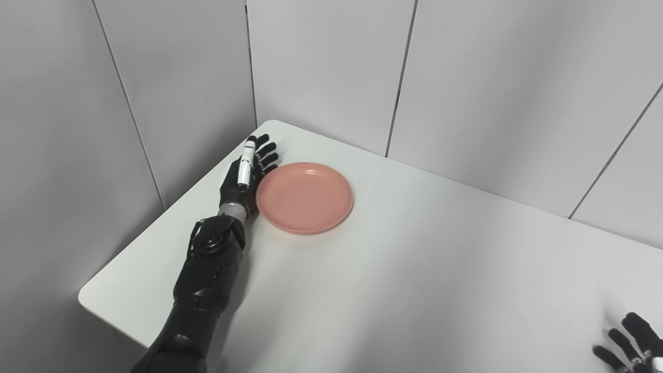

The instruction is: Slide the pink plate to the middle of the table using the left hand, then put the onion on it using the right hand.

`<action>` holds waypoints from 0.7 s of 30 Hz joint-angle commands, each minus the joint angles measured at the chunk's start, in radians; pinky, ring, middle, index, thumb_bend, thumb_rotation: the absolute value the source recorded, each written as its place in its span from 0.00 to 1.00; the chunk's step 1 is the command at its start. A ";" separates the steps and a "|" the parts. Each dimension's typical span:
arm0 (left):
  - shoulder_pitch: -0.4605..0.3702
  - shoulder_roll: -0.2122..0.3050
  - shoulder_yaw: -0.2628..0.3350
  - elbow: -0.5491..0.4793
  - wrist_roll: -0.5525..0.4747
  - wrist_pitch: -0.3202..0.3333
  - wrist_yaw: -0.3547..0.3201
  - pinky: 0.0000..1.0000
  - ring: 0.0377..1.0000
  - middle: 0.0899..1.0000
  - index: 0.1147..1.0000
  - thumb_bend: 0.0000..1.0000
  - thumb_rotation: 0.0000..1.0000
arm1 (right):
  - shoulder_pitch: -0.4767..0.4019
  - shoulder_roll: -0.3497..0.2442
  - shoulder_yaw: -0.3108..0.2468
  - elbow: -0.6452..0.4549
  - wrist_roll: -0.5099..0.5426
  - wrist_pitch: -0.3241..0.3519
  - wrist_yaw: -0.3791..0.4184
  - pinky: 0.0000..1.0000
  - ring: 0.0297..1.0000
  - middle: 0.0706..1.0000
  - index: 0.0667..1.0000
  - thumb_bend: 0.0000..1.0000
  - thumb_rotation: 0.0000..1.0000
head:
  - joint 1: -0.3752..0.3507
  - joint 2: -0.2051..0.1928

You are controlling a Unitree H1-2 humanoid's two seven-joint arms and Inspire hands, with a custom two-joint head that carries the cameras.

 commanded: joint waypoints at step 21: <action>-0.048 -0.029 -0.103 0.013 0.017 0.021 -0.074 0.89 0.89 0.87 0.84 0.39 1.00 | 0.012 0.035 0.022 -0.008 -0.035 -0.033 -0.013 1.00 1.00 1.00 0.98 0.55 0.87 | -0.082 0.014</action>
